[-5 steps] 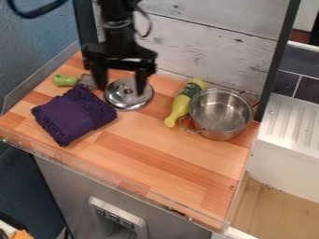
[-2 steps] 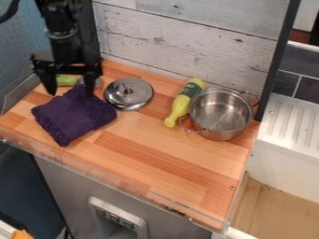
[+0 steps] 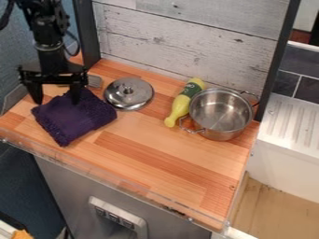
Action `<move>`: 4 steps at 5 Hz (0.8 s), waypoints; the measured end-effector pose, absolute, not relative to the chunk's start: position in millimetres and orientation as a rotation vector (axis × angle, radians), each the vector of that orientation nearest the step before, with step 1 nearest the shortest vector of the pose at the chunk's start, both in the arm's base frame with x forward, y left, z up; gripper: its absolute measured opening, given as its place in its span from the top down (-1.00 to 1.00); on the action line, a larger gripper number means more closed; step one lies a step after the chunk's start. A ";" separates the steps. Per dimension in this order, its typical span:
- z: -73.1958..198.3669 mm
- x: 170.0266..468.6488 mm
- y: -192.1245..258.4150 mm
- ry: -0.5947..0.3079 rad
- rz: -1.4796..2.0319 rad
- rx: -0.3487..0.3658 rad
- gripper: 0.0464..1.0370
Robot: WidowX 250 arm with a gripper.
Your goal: Push the purple cloth to the right bottom corner of the table
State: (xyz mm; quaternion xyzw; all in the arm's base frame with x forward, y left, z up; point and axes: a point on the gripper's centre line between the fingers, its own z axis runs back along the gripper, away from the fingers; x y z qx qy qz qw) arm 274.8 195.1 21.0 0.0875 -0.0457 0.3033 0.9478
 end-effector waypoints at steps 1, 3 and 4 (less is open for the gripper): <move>13.6 271.2 191.3 -0.100 0.601 0.153 -0.93; -1.2 257.9 170.4 -0.099 0.570 0.011 -0.92; -3.5 251.0 154.3 -0.093 0.532 -0.001 -0.92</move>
